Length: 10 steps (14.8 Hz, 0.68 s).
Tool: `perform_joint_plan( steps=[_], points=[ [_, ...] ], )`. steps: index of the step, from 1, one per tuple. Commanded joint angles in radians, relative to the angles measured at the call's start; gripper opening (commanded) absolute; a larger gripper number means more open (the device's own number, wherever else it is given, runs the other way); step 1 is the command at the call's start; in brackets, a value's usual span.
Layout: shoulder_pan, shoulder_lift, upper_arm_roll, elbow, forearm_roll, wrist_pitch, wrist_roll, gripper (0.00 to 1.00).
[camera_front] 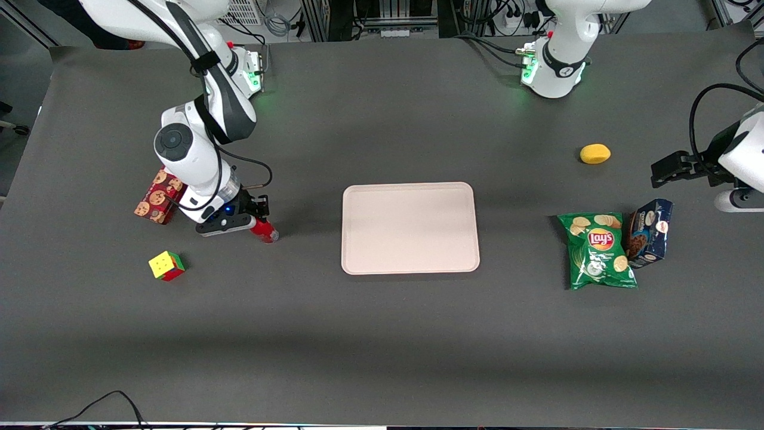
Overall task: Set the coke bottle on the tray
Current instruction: 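Lift the red bottle and carry it over the white tray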
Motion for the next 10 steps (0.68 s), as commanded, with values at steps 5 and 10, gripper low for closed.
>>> perform_joint_plan(
  steps=[5, 10],
  points=[
    [0.010, -0.015, -0.003, 0.216, 0.010, -0.310, -0.052, 0.00],
    [0.016, -0.007, 0.009, 0.583, 0.010, -0.764, -0.055, 0.00]
  ],
)
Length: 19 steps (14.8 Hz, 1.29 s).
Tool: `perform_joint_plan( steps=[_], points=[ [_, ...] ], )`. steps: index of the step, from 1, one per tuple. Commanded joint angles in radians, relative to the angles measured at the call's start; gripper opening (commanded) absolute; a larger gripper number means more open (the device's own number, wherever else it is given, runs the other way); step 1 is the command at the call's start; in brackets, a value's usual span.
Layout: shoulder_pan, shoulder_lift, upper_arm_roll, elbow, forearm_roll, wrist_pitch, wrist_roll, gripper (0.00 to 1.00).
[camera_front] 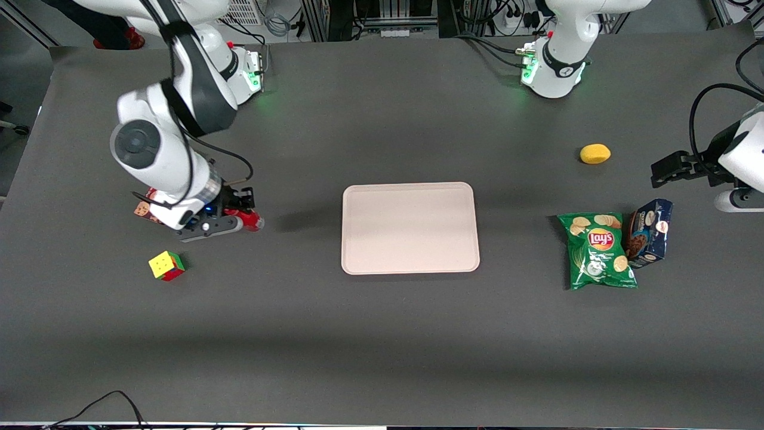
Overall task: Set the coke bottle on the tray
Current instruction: 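Lift the red bottle and carry it over the white tray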
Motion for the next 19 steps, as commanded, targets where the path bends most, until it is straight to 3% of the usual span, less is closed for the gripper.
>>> perform_joint_plan(
  steps=[1, 5, 10, 12, 15, 19],
  points=[
    [0.017, 0.004, 0.010, 0.208, 0.012, -0.216, -0.016, 0.00],
    [0.069, -0.004, 0.019, 0.231, 0.013, -0.221, 0.019, 0.00],
    [0.354, 0.016, -0.056, 0.248, 0.049, -0.161, 0.371, 0.00],
    [0.425, 0.041, -0.064, 0.250, 0.056, -0.095, 0.473, 0.00],
    [0.449, 0.097, -0.041, 0.254, 0.108, 0.034, 0.571, 0.00],
    [0.477, 0.246, -0.018, 0.325, 0.061, 0.115, 0.630, 0.00]
  ],
)
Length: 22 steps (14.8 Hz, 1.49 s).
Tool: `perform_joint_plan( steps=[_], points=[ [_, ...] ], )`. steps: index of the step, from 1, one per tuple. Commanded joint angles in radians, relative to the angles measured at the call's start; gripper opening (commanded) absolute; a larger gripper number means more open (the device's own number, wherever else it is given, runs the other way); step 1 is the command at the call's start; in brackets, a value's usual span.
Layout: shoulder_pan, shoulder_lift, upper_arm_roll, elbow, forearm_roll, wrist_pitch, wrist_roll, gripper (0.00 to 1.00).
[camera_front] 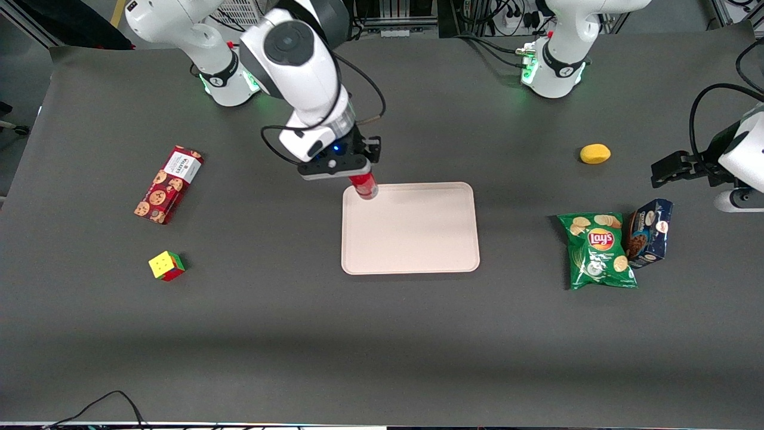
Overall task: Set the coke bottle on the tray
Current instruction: 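Lower the bottle upright onto the tray and open the right gripper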
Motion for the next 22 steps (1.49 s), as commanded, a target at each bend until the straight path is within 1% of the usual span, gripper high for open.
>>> perform_joint_plan(
  steps=[1, 3, 5, 7, 10, 12, 14, 17, 22],
  points=[
    [0.023, 0.157, 0.010, 0.117, -0.052, 0.024, 0.046, 0.00],
    [0.023, 0.222, 0.010, 0.134, -0.093, 0.039, 0.038, 0.00],
    [0.017, 0.263, 0.008, 0.137, -0.101, 0.082, 0.027, 0.00],
    [0.010, 0.297, 0.001, 0.136, -0.101, 0.101, -0.032, 0.00],
    [0.006, 0.320, -0.005, 0.134, -0.104, 0.118, -0.040, 0.00],
    [-0.002, 0.329, -0.011, 0.134, -0.133, 0.119, -0.056, 0.00],
    [-0.022, 0.332, -0.011, 0.127, -0.135, 0.157, -0.057, 0.00],
    [-0.026, 0.348, -0.011, 0.127, -0.135, 0.179, -0.057, 0.00],
    [-0.028, 0.361, -0.011, 0.128, -0.132, 0.184, -0.054, 0.00]
  ],
)
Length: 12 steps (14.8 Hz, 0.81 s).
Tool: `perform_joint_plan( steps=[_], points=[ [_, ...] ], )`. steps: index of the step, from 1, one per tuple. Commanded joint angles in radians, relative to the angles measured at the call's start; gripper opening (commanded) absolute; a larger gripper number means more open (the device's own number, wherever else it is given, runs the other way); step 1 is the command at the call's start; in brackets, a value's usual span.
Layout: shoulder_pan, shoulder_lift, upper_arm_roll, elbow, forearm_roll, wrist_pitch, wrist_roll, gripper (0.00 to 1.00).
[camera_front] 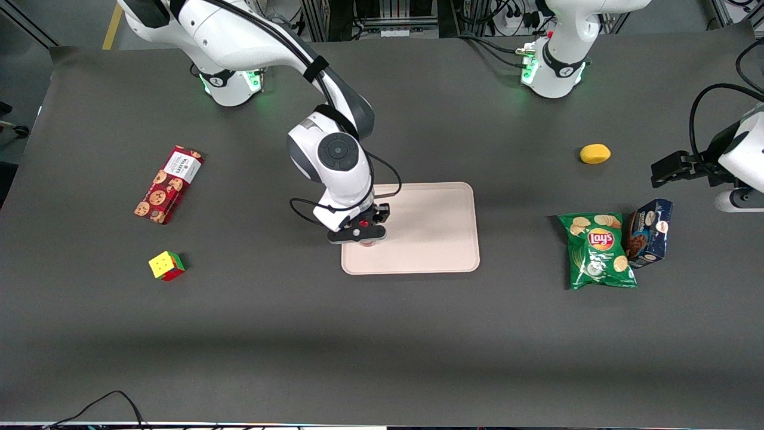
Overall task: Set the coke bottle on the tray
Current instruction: 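Lower the bottle upright onto the tray and open the right gripper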
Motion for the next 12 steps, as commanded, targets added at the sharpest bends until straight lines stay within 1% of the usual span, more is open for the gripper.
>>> perform_joint_plan(
  steps=[1, 2, 3, 4, 5, 6, 12],
  points=[
    [-0.001, 0.015, 0.002, 0.027, -0.008, 0.004, -0.016, 0.00],
    [-0.001, 0.019, 0.002, 0.029, -0.008, 0.004, -0.015, 0.00],
    [-0.002, 0.021, 0.002, 0.030, -0.002, 0.004, -0.009, 0.20],
    [-0.008, 0.027, 0.002, 0.030, -0.001, 0.004, -0.007, 0.43],
    [-0.008, 0.027, 0.002, 0.030, -0.001, 0.004, -0.006, 0.70],
    [-0.008, 0.028, 0.002, 0.030, -0.002, 0.004, -0.003, 1.00],
    [-0.008, 0.028, 0.002, 0.030, -0.002, 0.004, -0.003, 1.00]
  ],
)
